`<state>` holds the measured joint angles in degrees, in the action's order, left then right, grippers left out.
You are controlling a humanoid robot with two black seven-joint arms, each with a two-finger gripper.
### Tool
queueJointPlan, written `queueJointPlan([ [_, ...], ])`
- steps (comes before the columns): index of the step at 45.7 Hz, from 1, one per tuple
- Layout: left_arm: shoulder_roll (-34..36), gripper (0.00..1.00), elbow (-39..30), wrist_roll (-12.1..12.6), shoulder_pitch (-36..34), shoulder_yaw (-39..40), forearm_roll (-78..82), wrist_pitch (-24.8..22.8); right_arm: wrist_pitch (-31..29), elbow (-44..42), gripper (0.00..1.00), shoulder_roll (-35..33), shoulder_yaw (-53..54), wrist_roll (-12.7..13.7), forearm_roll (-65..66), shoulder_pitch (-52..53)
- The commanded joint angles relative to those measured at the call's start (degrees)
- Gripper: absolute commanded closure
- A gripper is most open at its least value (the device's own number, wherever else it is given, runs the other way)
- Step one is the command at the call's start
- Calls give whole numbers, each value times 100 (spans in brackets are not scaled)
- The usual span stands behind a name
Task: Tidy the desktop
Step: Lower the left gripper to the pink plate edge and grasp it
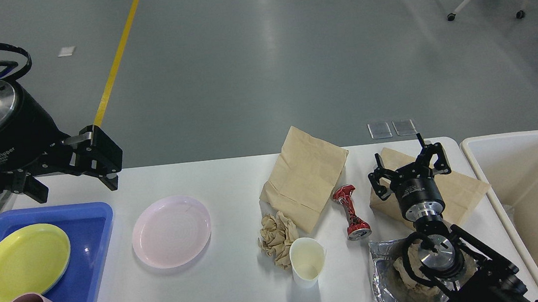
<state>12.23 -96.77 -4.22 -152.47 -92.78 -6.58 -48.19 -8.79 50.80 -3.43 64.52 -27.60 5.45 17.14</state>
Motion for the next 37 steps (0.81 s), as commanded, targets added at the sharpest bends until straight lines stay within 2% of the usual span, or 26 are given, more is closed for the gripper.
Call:
queueJointPlan([
  [1, -2, 4, 307, 44, 971, 251, -10, 248, 0, 0, 0, 0, -1, 0, 0, 0],
  [8, -116, 4, 773, 52, 2456, 541, -45, 1118, 0, 0, 0, 0, -1, 0, 0, 0],
  [15, -54, 4, 1037, 61, 3731, 858, -36, 2769, 0, 0, 0, 0, -1, 0, 0, 0],
  [20, -2, 4, 1239, 44, 4505, 1007, -27, 3623, 0, 0, 0, 0, -1, 9, 0, 0],
  [30, 60, 4, 1915, 17, 5832, 1314, -554, 4538, 0, 0, 0, 0, -1, 0, 0, 0],
  [37, 69, 4, 2715, 52, 6624, 1622, -1616, 4617, 0, 0, 0, 0, -1, 0, 0, 0],
])
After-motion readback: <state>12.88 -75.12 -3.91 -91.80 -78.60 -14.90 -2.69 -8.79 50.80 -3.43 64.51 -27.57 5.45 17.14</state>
